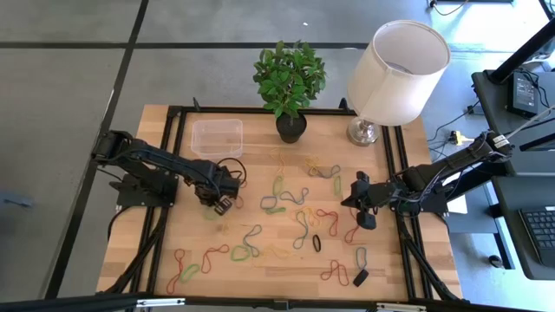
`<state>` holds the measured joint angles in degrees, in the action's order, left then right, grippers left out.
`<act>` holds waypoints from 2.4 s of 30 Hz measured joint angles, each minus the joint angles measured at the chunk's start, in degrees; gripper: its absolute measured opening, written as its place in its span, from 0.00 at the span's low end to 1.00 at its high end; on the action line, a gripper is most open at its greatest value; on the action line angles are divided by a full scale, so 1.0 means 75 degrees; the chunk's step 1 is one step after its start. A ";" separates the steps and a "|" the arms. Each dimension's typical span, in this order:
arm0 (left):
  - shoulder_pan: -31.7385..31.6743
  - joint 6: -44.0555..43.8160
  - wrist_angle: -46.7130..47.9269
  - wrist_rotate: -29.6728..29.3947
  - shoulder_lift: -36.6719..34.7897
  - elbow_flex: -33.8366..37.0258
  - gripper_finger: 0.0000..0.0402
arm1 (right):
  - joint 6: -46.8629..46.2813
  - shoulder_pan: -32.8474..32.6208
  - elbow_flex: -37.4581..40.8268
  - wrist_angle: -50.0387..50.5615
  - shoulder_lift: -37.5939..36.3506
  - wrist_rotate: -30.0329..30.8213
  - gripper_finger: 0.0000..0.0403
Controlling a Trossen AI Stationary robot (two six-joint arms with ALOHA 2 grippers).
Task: Pick and place rubber bands into bin
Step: Put the black rubber band into the transparent bin
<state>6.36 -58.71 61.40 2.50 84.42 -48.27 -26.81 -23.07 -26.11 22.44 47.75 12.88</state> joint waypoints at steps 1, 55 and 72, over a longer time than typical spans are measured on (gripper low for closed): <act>-0.0026 0.0050 -0.0001 0.0028 0.0005 0.0087 0.10 | 0.0000 0.0000 0.0000 -0.0075 -0.0002 0.0001 0.02; -0.0536 0.1139 0.0885 -0.1107 0.0031 -0.1205 0.00 | 0.0012 0.0003 0.0000 -0.0248 0.0000 0.0003 0.02; -0.4504 0.5710 0.1158 -0.2063 -0.0113 -0.3101 0.00 | 0.0020 0.0003 0.0000 -0.0262 0.0003 0.0002 0.02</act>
<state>-27.41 -15.88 70.08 -12.97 83.58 -71.53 -26.66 -23.05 -26.11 20.48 47.77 12.90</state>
